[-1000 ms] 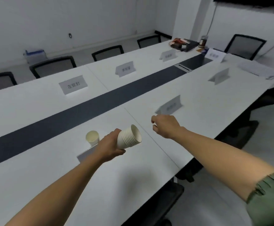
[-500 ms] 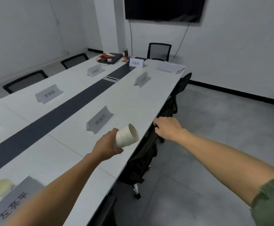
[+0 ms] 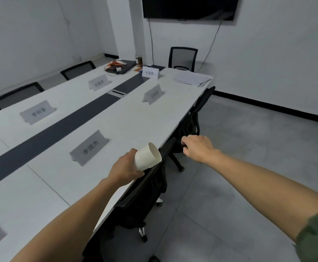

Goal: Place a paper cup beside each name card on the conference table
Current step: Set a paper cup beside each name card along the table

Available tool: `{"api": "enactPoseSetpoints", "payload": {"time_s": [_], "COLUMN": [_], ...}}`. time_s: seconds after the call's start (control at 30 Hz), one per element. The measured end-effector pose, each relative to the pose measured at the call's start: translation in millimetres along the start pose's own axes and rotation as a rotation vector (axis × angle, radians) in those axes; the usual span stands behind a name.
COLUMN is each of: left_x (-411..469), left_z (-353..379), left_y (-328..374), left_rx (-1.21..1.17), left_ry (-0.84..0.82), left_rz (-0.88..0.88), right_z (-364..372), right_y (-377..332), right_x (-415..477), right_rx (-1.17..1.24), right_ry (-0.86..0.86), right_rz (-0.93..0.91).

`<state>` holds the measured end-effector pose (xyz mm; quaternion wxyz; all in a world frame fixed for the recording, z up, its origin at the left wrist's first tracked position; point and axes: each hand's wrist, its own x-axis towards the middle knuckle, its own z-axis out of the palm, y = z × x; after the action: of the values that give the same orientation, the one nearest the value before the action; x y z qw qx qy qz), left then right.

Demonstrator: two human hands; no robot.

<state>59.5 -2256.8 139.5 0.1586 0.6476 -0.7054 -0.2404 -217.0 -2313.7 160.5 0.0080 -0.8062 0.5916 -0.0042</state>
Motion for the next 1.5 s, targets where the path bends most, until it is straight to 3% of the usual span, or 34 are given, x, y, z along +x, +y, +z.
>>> {"api": "enactPoseSetpoints", "payload": {"time_s": [0.57,0.8,0.97,1.17,1.5], "left_x": [121.4,114.2,127.9,141.5,124.5], "left_z": [-46.2,-60.1,-71.0,-70.4,-72.6], "left_y": [-54.9,-106.9,-120.9,-122.8,-136.4], "left_rx": [-0.049,-0.106,-0.122,-0.203,-0.254], "left_ry": [0.146,0.253,0.374,0.504,0.527], "left_rz": [-0.221,-0.444,-0.591,-0.701,-0.843], "right_z": [-13.8,-4.7,-3.8,2.0,23.5], "right_y": [-43.9,-118.0,-168.1,-209.9,-251.2], "right_x": [223.4,294.4,348.1,390.0,402.9], "right_rx": [0.005,0.227,0.616,0.696,0.816], "right_ry": [-0.039,-0.121,-0.282,-0.551,-0.930], "right_rz": [-0.331,-0.527,-0.606,-0.764,-0.747]}}
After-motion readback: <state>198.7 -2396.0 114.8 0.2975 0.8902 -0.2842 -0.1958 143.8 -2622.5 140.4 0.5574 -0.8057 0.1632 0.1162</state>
